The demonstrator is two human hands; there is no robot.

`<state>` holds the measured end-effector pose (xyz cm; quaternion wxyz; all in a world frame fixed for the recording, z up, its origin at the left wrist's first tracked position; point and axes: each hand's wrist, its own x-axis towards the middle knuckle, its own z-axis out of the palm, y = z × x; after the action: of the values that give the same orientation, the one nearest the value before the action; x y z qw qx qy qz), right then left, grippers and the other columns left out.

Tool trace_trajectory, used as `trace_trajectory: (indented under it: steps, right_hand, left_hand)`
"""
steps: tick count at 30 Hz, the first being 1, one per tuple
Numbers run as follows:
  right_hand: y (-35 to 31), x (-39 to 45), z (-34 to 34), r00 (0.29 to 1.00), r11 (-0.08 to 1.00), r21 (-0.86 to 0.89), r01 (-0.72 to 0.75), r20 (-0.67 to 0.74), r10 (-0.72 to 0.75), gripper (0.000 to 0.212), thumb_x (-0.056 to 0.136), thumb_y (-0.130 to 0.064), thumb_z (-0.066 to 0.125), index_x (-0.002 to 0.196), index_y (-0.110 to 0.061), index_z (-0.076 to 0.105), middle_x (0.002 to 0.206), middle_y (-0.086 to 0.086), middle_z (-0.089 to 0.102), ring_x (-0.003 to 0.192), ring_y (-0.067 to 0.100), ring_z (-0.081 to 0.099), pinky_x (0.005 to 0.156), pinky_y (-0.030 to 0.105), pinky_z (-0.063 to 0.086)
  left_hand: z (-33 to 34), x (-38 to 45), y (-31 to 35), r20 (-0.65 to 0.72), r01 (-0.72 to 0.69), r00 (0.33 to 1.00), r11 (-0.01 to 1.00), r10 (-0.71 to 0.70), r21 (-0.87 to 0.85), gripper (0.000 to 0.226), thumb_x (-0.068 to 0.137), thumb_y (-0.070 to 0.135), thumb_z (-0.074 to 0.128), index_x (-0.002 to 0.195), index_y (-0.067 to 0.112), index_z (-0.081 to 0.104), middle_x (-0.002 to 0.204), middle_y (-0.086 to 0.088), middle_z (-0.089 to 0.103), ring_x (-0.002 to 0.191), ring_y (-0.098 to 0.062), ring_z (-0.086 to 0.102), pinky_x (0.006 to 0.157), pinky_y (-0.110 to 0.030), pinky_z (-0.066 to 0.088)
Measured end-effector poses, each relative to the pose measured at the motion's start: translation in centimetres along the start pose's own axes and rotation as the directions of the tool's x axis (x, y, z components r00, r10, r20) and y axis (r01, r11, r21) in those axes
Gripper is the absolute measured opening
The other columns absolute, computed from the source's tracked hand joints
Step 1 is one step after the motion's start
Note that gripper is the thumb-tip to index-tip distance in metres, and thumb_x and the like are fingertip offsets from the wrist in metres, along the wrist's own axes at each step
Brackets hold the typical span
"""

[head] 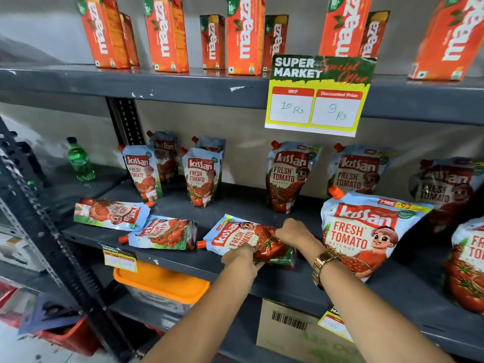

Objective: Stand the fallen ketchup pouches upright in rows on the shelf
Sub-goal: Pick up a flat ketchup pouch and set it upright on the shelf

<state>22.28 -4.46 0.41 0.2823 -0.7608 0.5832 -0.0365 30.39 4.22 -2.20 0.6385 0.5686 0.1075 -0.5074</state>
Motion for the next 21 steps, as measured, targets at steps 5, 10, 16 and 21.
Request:
trace_trajectory:
  steps: [5, 10, 16, 21]
  right_hand:
    - [-0.3, -0.7, -0.1, 1.0, 1.0, -0.019, -0.005, -0.011, 0.005, 0.037, 0.087, -0.025, 0.048, 0.113, 0.001, 0.057, 0.122, 0.019, 0.06, 0.11, 0.033, 0.057, 0.08, 0.029, 0.044]
    - [-0.6, -2.0, 0.3, 0.999, 0.998, -0.05, -0.041, -0.024, 0.04, 0.04, 0.084, -0.028, 0.049, 0.115, -0.003, 0.056, 0.124, 0.017, 0.059, 0.113, 0.032, 0.056, 0.088, 0.033, 0.046]
    - [-2.3, -3.9, 0.5, 0.99, 0.995, -0.099, -0.005, 0.139, 0.019, 0.041, 0.085, -0.038, 0.05, 0.11, -0.008, 0.059, 0.116, 0.012, 0.065, 0.107, 0.03, 0.062, 0.082, 0.033, 0.051]
    - [-3.1, -4.9, 1.6, 0.965, 0.999, 0.028, -0.043, 0.259, 0.034, 0.041, 0.081, -0.047, 0.052, 0.072, -0.008, 0.051, 0.059, 0.01, 0.06, 0.07, 0.027, 0.072, 0.047, 0.026, 0.054]
  left_hand:
    - [-0.2, 0.1, -0.1, -0.009, -0.022, 1.0, 0.999, 0.023, 0.026, 0.046, 0.081, -0.013, 0.058, 0.123, 0.002, 0.048, 0.127, -0.025, 0.055, 0.114, -0.042, 0.056, 0.089, -0.056, 0.052]
    - [-0.5, 0.7, 1.3, -0.075, -0.098, 0.991, 0.981, 0.112, 0.169, 0.045, 0.08, -0.007, 0.059, 0.123, 0.002, 0.05, 0.126, -0.021, 0.059, 0.111, -0.04, 0.059, 0.087, -0.055, 0.053]
    - [-2.2, 1.0, 4.6, 0.097, -0.189, 0.982, 0.82, 0.163, 0.539, 0.033, 0.086, -0.004, 0.053, 0.119, 0.002, 0.056, 0.092, -0.01, 0.062, 0.057, -0.019, 0.054, 0.041, -0.028, 0.049]
    - [-3.7, 1.7, 7.7, 0.194, -0.232, 0.973, 0.584, 0.129, 0.778, 0.037, 0.088, -0.003, 0.048, 0.124, 0.003, 0.052, 0.093, -0.01, 0.059, 0.076, -0.019, 0.051, 0.073, -0.033, 0.048]
